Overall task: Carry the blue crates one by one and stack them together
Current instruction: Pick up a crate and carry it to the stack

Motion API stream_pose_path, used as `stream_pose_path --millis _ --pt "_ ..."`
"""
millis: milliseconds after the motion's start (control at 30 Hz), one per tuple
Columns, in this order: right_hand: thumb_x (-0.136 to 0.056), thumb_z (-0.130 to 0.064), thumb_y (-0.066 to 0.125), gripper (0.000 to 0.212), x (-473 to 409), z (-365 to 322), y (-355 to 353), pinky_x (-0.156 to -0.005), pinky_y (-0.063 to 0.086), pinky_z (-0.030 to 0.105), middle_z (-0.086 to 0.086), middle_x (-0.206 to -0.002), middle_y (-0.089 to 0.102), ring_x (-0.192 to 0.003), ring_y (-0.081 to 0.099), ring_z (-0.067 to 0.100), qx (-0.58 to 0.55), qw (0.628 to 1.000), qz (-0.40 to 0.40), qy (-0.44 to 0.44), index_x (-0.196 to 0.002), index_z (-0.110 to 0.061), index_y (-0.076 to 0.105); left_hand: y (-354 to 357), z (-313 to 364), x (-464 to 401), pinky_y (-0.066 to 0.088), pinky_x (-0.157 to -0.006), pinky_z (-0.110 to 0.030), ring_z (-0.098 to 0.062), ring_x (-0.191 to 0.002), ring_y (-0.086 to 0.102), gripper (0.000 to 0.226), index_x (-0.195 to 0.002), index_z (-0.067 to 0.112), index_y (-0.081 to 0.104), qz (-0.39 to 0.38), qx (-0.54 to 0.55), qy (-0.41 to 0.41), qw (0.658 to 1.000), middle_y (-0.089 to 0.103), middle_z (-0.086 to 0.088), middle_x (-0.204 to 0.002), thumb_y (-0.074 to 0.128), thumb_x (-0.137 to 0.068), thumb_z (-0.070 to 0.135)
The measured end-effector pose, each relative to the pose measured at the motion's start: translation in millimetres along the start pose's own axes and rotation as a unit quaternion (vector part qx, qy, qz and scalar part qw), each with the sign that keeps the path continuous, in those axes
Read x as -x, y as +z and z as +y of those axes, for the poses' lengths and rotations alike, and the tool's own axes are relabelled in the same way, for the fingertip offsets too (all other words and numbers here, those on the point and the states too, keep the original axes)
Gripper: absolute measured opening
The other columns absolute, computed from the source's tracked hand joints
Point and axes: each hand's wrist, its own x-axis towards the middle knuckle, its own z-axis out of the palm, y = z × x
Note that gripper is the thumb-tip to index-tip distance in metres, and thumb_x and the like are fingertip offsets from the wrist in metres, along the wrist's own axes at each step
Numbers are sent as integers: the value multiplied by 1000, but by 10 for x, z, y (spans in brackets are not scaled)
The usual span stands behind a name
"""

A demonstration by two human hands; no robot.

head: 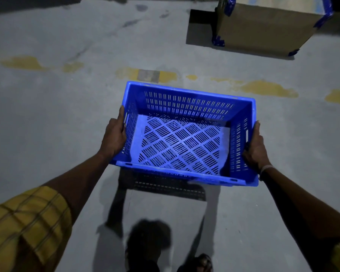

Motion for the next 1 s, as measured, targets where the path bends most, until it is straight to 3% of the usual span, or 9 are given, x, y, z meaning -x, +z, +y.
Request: stream_pose_path --millis 167,367,533,767,900,1000 --pt "-89 -5 64 111 25 -51 -145 -91 46 64 31 -133 36 -109 51 56 39 998 -46 35 -152 -38 -22 -32 65 100 49 -76 -49 -47 -85 58 82 -160 27 -8 -33 -52 -8 998 56 -30 -100 38 -93 29" --pt "-92 -10 63 106 17 -76 -140 -88 45 57 34 -126 42 -105 53 54 89 994 -35 50 -155 -32 -19 -15 26 73 52 -72 -54 -45 -87 58 94 -155 37 -22 -33 -79 11 996 56 -26 -104 49 -95 26" --pt "-90 -17 66 110 96 -155 -181 -95 39 59 33 -134 38 -114 46 54 132 988 -58 63 -154 -26 -23 -168 227 95 39 -93 -56 -49 -117 44 93 -157 30 -20 -113 -164 -67 978 42 -27 -132 52 -99 33" --pt "-84 -14 70 116 276 -4 -70 -84 43 58 26 -132 36 -108 44 50 175 983 -38 27 -155 -24 -22 -159 308 113 37 -95 -59 -49 -120 41 103 -157 29 -21 -124 -196 -79 969 37 -27 -137 61 -94 36" --pt "-87 -18 67 114 265 -112 -167 -97 38 59 24 -141 32 -120 39 50 172 979 -82 71 -153 -27 -26 -213 346 72 32 -102 -61 -48 -130 36 107 -154 33 -27 -162 -190 -119 961 30 -24 -148 61 -94 28" --pt "-89 -23 64 112 484 -235 -207 -105 33 54 24 -145 29 -126 38 48 153 974 -121 116 -151 -26 -28 -211 410 261 26 -106 -64 -50 -140 26 107 -153 28 -30 -200 -160 -146 956 11 -25 -161 60 -97 32"
